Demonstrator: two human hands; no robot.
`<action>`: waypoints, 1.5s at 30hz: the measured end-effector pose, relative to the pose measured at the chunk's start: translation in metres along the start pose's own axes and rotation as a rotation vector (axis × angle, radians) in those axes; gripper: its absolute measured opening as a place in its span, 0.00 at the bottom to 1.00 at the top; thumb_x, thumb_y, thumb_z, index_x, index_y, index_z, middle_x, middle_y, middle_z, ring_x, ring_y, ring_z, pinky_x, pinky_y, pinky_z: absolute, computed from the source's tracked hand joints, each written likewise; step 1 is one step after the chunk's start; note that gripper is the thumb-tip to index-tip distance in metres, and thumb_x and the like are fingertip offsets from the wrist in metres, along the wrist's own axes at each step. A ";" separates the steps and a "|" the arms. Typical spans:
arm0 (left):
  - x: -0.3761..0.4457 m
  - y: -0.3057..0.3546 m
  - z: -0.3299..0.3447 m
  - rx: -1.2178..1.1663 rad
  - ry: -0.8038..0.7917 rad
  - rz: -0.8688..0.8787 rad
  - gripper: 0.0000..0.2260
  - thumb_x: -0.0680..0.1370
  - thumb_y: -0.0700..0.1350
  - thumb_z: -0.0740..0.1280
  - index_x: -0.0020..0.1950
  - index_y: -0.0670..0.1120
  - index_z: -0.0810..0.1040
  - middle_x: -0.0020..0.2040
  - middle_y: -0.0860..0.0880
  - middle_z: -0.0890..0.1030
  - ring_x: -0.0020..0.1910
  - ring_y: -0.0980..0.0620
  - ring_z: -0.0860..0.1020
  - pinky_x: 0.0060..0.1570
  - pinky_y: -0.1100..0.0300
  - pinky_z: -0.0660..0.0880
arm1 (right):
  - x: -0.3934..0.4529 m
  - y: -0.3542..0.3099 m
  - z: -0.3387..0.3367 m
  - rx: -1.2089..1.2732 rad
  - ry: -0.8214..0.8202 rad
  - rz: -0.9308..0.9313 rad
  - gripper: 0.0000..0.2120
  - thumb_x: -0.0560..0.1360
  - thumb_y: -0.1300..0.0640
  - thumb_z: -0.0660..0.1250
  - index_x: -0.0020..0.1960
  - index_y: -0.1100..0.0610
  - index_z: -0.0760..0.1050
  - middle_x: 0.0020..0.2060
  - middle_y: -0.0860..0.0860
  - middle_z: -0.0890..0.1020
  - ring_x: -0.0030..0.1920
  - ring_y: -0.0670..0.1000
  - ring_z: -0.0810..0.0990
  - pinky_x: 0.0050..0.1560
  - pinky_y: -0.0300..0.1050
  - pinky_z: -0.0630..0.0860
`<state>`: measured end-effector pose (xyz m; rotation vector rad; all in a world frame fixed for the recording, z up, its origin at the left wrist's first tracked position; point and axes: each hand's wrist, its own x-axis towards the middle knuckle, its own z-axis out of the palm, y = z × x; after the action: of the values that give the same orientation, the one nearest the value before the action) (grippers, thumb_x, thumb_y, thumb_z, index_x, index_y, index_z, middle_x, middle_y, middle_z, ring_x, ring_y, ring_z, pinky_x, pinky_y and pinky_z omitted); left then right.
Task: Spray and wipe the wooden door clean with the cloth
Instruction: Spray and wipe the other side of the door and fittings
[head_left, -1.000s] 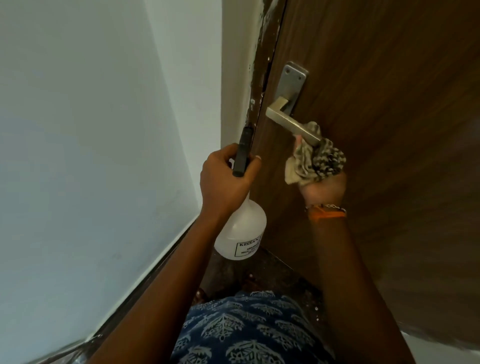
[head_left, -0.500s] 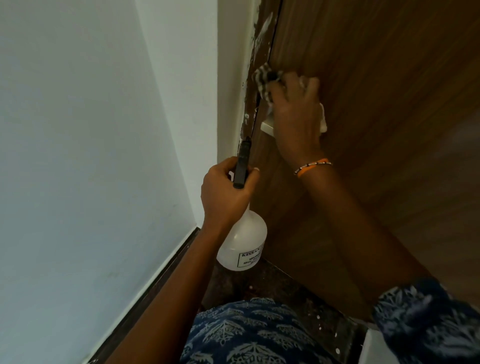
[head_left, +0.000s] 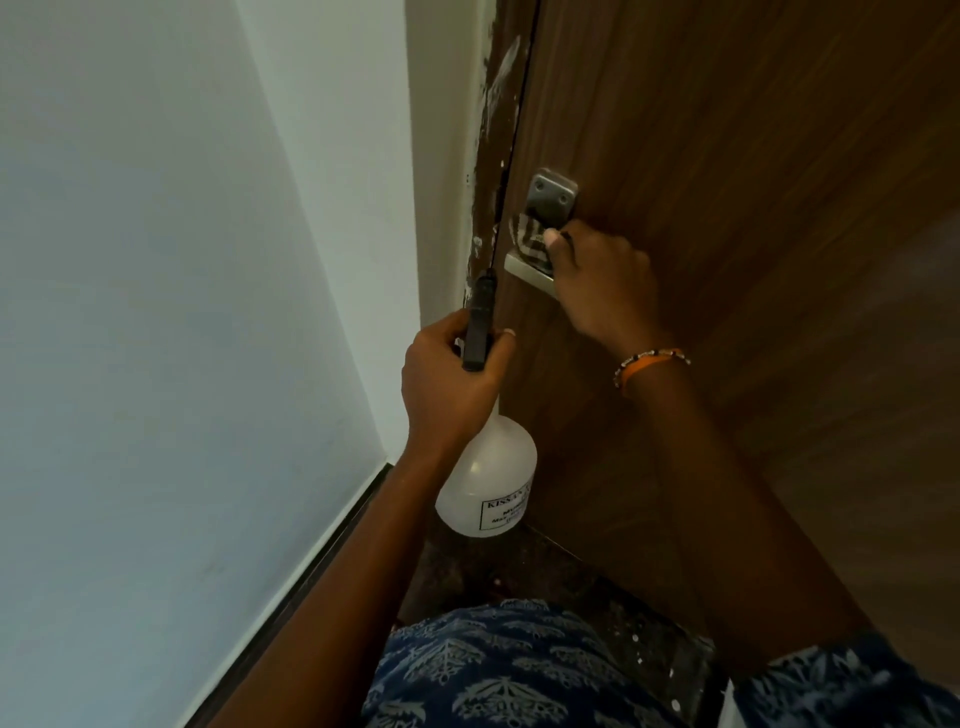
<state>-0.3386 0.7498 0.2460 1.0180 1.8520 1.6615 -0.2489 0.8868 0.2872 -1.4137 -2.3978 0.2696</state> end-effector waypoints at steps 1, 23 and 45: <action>0.002 0.000 0.002 0.000 0.001 0.008 0.05 0.70 0.53 0.66 0.36 0.56 0.74 0.30 0.54 0.75 0.32 0.49 0.76 0.39 0.48 0.78 | 0.001 0.002 0.004 0.056 0.010 0.052 0.20 0.83 0.46 0.49 0.57 0.56 0.75 0.56 0.57 0.79 0.59 0.60 0.75 0.51 0.48 0.64; 0.025 0.010 0.021 0.217 -0.020 0.105 0.14 0.69 0.57 0.64 0.41 0.47 0.78 0.32 0.58 0.74 0.32 0.58 0.73 0.35 0.66 0.67 | -0.013 0.012 0.085 0.623 0.512 0.116 0.20 0.80 0.52 0.54 0.41 0.63 0.77 0.27 0.43 0.73 0.27 0.43 0.71 0.29 0.43 0.68; -0.009 0.004 0.013 0.315 0.044 0.104 0.10 0.69 0.57 0.64 0.42 0.52 0.76 0.32 0.60 0.74 0.30 0.58 0.73 0.33 0.66 0.66 | -0.041 -0.004 0.101 0.817 0.629 0.053 0.19 0.79 0.52 0.54 0.34 0.58 0.71 0.24 0.39 0.64 0.22 0.38 0.63 0.26 0.34 0.58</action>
<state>-0.3230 0.7513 0.2465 1.2310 2.1711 1.4875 -0.2727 0.8499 0.1868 -0.9663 -1.4705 0.6203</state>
